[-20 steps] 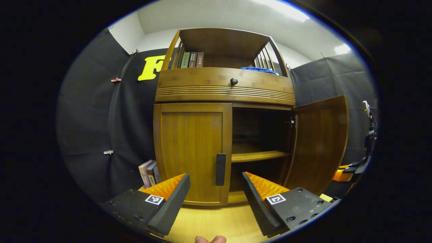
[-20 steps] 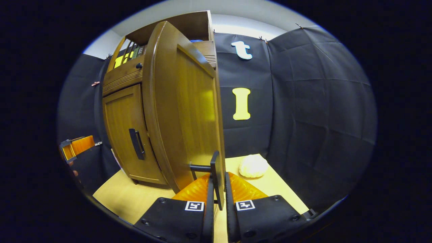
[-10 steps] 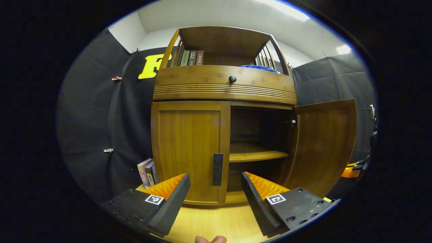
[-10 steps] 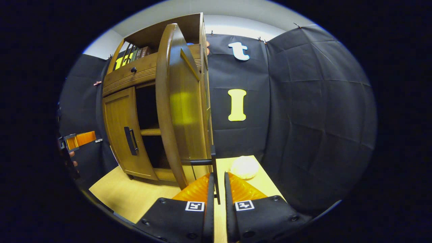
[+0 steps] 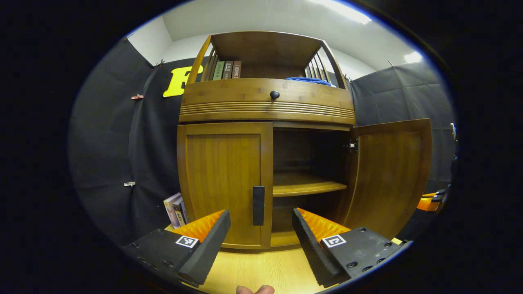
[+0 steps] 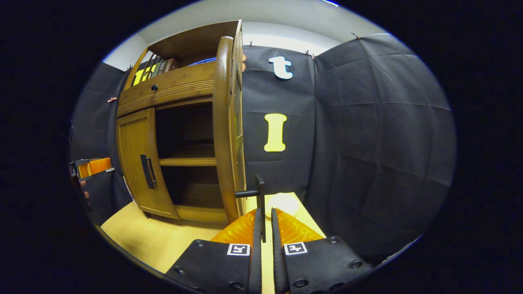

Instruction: Open the right door of the double-door shoe cabinet with the right hand, and open the left door with the left hand.

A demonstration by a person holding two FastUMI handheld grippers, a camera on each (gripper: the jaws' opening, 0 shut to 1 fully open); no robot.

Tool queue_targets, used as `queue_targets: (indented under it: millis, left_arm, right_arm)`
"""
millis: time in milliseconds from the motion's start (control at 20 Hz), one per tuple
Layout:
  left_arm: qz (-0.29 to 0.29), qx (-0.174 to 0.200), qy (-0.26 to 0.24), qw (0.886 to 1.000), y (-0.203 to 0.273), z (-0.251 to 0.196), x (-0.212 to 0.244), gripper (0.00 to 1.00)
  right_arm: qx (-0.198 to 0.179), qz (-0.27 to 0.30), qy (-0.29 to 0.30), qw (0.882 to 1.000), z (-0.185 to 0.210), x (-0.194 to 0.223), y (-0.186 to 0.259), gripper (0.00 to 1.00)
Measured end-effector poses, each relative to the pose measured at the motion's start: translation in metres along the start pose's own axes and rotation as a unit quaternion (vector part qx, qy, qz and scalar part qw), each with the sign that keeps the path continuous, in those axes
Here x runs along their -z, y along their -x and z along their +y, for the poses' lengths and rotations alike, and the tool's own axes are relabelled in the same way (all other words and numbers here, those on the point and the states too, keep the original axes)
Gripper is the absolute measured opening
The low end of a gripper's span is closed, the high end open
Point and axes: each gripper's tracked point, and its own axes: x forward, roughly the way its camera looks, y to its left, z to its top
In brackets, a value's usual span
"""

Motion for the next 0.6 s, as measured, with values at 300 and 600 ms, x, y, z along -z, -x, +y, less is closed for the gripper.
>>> queue_targets:
  millis: [300,600]
  left_arm:
    - [0.003,0.017,0.0,1.0,-0.01,-0.011,0.002,0.94]
    - [0.006,0.007,-0.003,1.0,-0.037,-0.005,0.007,0.94]
  right_arm:
    - [0.033,0.0,-0.008,0.999,-0.012,-0.006,0.02,0.48]
    - [0.032,-0.048,-0.018,0.998,0.009,-0.024,0.05,0.87]
